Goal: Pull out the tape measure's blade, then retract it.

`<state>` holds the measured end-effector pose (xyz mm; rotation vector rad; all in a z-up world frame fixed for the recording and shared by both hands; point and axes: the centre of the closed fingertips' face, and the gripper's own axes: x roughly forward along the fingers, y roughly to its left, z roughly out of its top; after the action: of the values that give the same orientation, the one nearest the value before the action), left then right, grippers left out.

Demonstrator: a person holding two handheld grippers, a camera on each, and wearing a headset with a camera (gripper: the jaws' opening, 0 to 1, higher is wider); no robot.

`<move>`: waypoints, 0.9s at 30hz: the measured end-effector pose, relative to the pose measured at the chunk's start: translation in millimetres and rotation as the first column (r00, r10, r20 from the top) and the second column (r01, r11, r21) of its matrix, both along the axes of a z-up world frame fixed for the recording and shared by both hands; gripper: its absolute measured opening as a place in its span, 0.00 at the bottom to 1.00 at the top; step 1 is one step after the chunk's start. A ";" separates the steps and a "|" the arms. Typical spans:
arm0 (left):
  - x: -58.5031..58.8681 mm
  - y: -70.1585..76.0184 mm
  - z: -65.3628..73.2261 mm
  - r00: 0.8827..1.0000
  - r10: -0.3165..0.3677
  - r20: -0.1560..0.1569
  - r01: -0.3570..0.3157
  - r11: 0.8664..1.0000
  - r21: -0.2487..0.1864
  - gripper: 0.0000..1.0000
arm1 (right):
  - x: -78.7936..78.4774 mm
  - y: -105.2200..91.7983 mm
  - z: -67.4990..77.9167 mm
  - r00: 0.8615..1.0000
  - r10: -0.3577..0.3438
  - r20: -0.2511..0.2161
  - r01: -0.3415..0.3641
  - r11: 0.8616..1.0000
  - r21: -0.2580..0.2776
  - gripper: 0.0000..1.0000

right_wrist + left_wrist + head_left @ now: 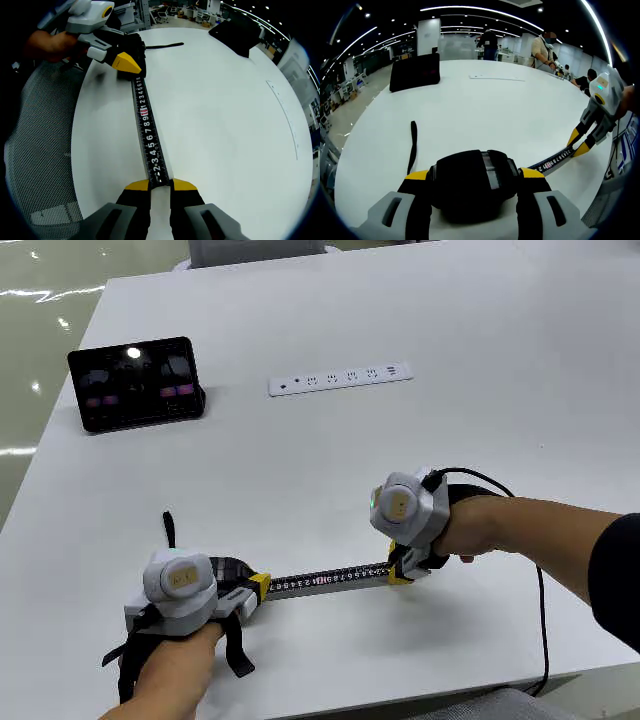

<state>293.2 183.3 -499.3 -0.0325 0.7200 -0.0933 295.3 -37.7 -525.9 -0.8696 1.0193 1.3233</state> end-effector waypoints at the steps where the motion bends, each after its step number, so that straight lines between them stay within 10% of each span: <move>1: 0.1 -0.1 0.3 1.000 0.000 0.001 0.000 1.000 0.000 0.64 | -0.2 0.4 0.4 1.000 0.000 -0.001 0.000 1.000 -0.001 0.10; 27: 1.4 -0.2 -0.2 1.000 -0.001 0.001 0.001 1.000 0.004 0.64 | 0.7 10.2 0.4 1.000 -0.001 0.010 0.001 1.000 0.013 0.10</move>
<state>294.6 183.1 -499.5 -0.0285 0.7189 -0.0932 296.0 -27.5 -525.5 -0.8652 1.0028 1.3218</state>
